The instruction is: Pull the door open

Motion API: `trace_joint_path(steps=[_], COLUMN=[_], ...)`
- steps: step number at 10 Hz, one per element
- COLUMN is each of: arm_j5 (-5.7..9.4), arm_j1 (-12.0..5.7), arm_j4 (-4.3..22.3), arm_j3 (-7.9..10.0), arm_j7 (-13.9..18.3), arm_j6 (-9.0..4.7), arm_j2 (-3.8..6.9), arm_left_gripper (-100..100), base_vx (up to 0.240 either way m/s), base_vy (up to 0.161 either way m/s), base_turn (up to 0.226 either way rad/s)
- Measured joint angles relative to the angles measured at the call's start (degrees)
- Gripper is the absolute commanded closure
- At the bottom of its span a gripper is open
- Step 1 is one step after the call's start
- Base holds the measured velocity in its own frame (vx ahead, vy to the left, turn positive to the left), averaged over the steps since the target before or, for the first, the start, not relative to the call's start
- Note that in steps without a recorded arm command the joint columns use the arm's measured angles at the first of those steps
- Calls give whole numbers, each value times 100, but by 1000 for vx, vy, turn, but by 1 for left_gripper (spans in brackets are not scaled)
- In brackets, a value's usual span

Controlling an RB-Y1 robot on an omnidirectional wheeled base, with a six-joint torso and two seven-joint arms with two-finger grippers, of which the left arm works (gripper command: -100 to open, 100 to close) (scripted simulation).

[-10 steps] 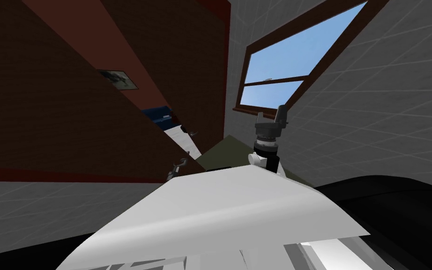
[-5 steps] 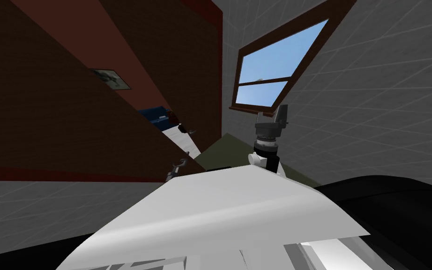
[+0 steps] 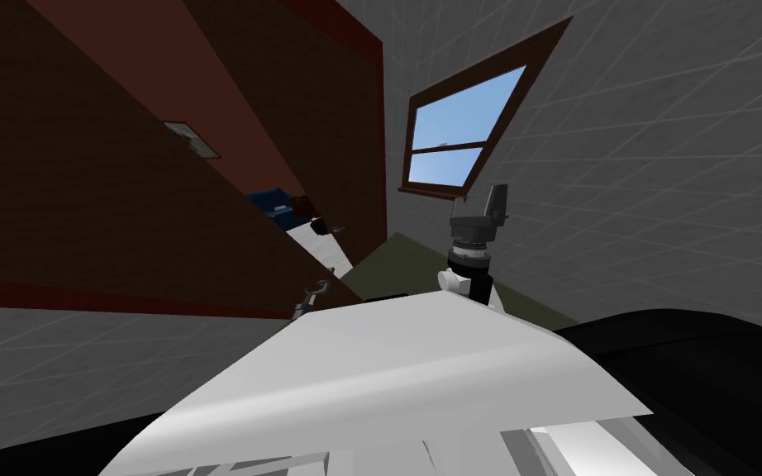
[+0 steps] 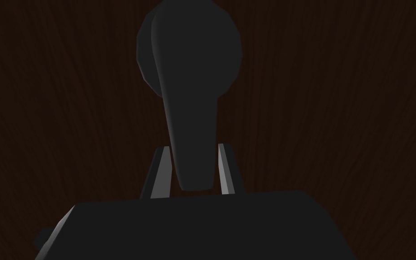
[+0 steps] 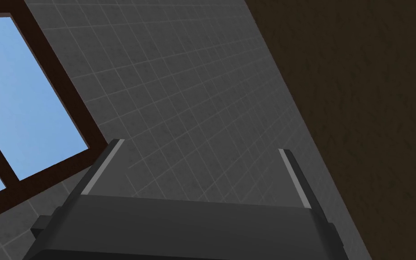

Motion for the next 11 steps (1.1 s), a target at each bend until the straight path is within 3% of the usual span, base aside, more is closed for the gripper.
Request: trace_joint_path(steps=[1, 4, 5, 6, 7, 9, 11], arm_j5=[-19, -59, -21, 26, 30, 54, 130], arm_j1=[-90, -182, -252, -228, -307, -502, -642], arm_j4=[176, 359, 366, 185, 234, 513, 409], arm_j3=[-25, -74, -62, -40, -51, -63, -47], arm_j7=[21, 68, 40, -2, -24, -36, -121], arm_j6=[-85, -239, -153, 19, 61, 4, 239], arm_j2=[2, 30, 17, 9, -13, -30, -77], arm_left_gripper=[100, 100, 100, 100, 100, 100, 100], base_vx=[-156, -158, -237, -136, -50, -196, -207], base_vy=[47, 52, 63, 37, 3, 37, 57], base_turn=[-117, -125, -236, -55, 28, -185, -164])
